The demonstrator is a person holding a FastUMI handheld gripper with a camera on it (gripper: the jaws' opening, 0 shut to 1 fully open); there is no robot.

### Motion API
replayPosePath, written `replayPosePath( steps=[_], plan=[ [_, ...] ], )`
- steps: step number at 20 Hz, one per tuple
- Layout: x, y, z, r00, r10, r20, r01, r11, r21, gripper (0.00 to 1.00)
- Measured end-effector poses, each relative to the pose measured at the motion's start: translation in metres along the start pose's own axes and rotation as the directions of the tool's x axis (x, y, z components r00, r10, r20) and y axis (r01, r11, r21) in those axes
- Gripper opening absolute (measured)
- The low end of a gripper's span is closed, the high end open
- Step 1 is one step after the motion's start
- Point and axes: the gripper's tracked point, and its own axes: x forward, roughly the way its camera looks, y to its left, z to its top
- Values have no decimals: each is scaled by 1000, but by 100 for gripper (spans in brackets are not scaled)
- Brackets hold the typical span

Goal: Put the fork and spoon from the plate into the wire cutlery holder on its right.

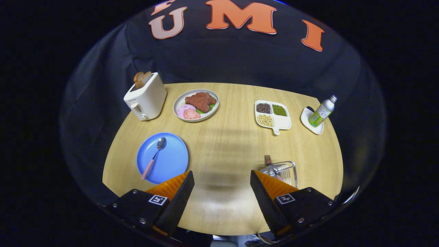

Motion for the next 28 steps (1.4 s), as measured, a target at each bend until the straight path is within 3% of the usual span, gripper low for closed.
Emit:
replayPosePath(
  steps=[9, 17, 21, 23, 24, 28],
  plan=[
    [45, 133, -26, 995, 55, 82, -59, 997, 52, 99],
    [92, 189, -47, 989, -3, 146, -3, 999, 41, 97],
    [108, 207, -64, 994, 17, 111, -22, 999, 41, 80],
    [112, 208, -67, 994, 8, 108, -12, 999, 37, 65],
    [115, 207, -69, 995, 2, 103, -6, 999, 39, 52],
    [122, 211, -79, 999, 17, 51, -21, 996, 83, 29]
  ],
)
